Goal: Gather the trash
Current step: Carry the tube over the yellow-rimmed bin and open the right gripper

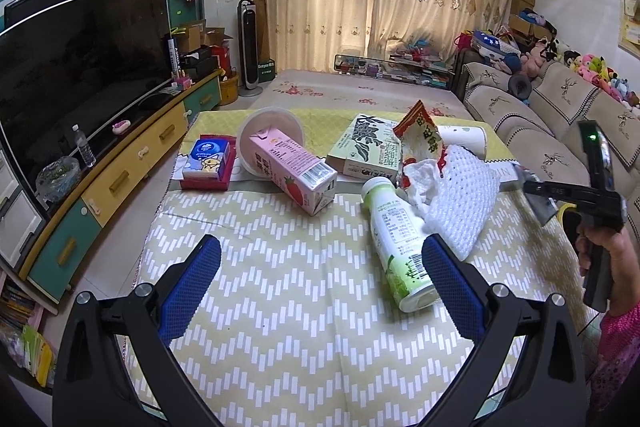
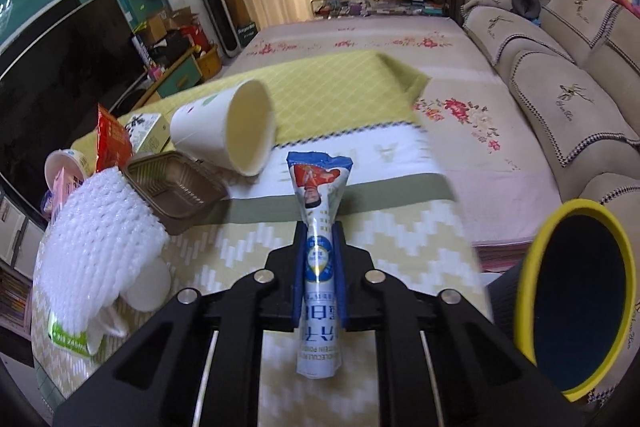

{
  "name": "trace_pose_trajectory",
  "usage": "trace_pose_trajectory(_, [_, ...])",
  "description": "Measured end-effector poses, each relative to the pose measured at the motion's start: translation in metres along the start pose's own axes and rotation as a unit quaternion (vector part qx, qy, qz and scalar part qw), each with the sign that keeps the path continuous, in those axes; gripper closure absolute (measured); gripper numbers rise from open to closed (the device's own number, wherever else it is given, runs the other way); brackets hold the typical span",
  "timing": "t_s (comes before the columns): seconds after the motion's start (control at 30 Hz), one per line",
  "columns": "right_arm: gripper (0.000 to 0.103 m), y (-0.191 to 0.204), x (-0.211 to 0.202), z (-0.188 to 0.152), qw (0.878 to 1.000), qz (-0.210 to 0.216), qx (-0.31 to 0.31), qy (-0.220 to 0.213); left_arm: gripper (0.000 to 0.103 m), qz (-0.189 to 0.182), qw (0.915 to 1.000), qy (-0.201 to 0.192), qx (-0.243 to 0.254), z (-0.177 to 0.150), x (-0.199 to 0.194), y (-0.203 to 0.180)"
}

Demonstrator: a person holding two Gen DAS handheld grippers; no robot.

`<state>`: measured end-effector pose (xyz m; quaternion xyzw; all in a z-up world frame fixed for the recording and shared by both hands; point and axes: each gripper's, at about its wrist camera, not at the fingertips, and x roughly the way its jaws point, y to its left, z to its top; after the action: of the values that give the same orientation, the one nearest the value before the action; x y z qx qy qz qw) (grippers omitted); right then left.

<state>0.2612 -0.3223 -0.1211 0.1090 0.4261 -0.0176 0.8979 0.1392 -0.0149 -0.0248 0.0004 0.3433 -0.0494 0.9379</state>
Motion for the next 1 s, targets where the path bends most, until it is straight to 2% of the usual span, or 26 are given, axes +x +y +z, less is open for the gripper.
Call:
trace_pose_trajectory(0.2, [0.091,-0.065,-0.027,-0.005,0.998,-0.043,0.036,-0.018,0.004,-0.008,1.0000,0.001,0.006,0.002,0.001,-0.010])
trace_pose_trajectory(0.47, [0.091,-0.168,-0.034,-0.031,0.988,-0.121,0.100,0.000,0.004,-0.019,0.9997,0.006,0.015,0.005,0.005,-0.026])
trace_pose_trajectory(0.77, [0.089,-0.224,-0.013,-0.058,0.977,-0.153,0.143,0.032,0.004,-0.031,0.9989,0.008,0.036,0.010,0.006,-0.052])
trace_pose_trajectory(0.83, [0.085,-0.229,-0.011,-0.061,0.976,-0.154,0.150,0.035,0.004,-0.031,0.9987,0.009,0.041,0.011,0.007,-0.056])
trace_pose_trajectory(0.9, [0.070,-0.233,-0.011,-0.063,0.975,-0.154,0.155,0.037,0.004,-0.030,0.9985,0.010,0.045,0.012,0.008,-0.060])
trace_pose_trajectory(1.0, [0.066,-0.234,-0.013,-0.064,0.975,-0.158,0.152,0.034,0.004,-0.033,0.9982,0.012,0.049,0.013,0.011,-0.065])
